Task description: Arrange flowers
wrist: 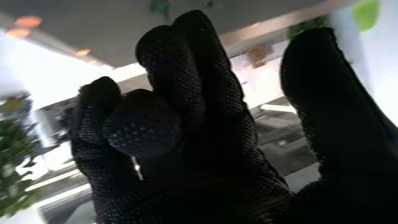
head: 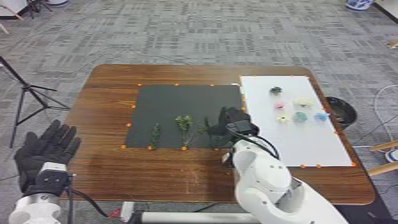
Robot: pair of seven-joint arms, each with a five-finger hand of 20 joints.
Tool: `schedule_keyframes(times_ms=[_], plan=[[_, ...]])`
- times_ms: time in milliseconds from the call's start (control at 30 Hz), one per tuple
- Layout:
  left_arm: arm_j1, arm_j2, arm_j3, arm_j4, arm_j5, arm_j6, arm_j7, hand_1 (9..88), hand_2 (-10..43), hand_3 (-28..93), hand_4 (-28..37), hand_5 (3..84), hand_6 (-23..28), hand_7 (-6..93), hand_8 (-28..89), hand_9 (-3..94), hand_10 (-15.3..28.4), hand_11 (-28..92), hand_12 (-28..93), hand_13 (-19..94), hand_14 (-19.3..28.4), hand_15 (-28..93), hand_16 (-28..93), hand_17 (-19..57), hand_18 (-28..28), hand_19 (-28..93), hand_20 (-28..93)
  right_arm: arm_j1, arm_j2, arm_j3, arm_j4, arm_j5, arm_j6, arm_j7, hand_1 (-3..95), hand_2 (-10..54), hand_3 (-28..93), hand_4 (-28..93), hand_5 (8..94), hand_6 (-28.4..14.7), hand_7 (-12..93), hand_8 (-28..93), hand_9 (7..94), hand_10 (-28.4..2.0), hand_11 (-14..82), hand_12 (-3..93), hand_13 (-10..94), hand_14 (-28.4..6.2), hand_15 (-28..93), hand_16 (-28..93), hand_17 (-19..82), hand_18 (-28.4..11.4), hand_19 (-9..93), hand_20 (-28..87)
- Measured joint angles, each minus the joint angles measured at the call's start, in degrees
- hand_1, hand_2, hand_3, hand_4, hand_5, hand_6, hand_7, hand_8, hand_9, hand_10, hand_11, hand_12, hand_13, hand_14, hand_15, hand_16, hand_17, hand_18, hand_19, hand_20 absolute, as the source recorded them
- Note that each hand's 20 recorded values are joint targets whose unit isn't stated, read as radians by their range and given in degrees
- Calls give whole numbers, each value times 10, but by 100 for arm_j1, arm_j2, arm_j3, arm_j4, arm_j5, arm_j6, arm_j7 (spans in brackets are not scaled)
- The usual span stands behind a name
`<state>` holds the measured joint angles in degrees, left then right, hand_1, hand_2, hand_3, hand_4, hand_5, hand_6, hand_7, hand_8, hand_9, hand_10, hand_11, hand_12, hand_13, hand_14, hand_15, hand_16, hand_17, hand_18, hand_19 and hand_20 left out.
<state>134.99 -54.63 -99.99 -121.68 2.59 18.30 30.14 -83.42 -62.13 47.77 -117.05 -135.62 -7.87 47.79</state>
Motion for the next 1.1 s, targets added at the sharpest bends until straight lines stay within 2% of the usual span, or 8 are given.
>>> schedule_keyframes(times_ms=[133,267,367,467,533,733,867,1100], plan=[[36,43,12,-2,-24,-3,83,237,173,730,-283,451,82,151,-104,390,159,273,93,288,148,366,-66,-52,120,273,118,-166,105,365,-4,-154,727,1,342,-89,763,-177,717,-61,220,-79,737,-178,279,239,748,-113,667,335,362,-284,869,334],[35,44,3,-1,46,-6,61,237,173,730,-283,451,82,151,-104,390,159,273,93,288,148,366,-65,-52,120,273,118,-494,317,926,1,-421,1572,-96,361,-95,804,-211,642,-59,212,-93,654,-173,217,205,686,-111,650,312,310,-253,807,335],[23,0,-3,2,114,-6,47,237,173,731,-283,451,82,151,-104,390,159,272,93,287,147,365,-66,-52,120,273,118,-815,489,1526,88,-370,1851,-779,359,-95,819,-222,604,-55,199,-97,610,-168,188,192,655,-108,650,303,288,-245,784,342],[-4,-45,0,12,187,-5,42,236,173,731,-283,451,81,150,-104,390,160,271,93,288,147,365,-65,-53,120,273,118,-1088,635,2047,258,-364,1842,-1723,366,-95,826,-251,571,-53,177,-97,574,-160,164,182,635,-110,656,293,273,-244,765,359],[-47,-69,10,29,237,-5,41,237,173,730,-283,451,81,150,-104,390,160,271,93,288,149,366,-65,-52,120,272,118,-1182,729,2189,295,-435,1647,-1892,390,-95,830,-263,570,-50,174,-100,572,-153,159,177,634,-109,656,289,273,-244,760,365],[-161,-74,32,70,357,-6,17,236,173,731,-283,450,80,151,-104,389,160,271,93,287,149,365,-65,-53,120,272,119,-1186,832,2149,404,-592,585,-1323,485,-95,796,-282,590,-32,159,-112,576,-128,137,151,663,-68,588,382,294,-240,763,378],[-167,-75,11,70,364,-4,9,236,173,730,-283,450,79,151,-105,389,159,270,93,287,148,365,-65,-53,120,272,119,-1119,761,1927,723,-938,713,-879,487,-95,793,-282,591,-32,155,-111,571,-128,129,149,666,-67,583,388,296,-239,764,377],[-169,-79,-56,71,368,14,5,237,173,730,-283,449,79,151,-105,386,159,269,94,287,149,366,-65,-53,120,273,119,-1106,592,1937,985,-1077,1022,-844,494,-95,783,-283,593,-28,161,-112,567,-124,131,149,668,-59,575,390,303,-238,771,376]])
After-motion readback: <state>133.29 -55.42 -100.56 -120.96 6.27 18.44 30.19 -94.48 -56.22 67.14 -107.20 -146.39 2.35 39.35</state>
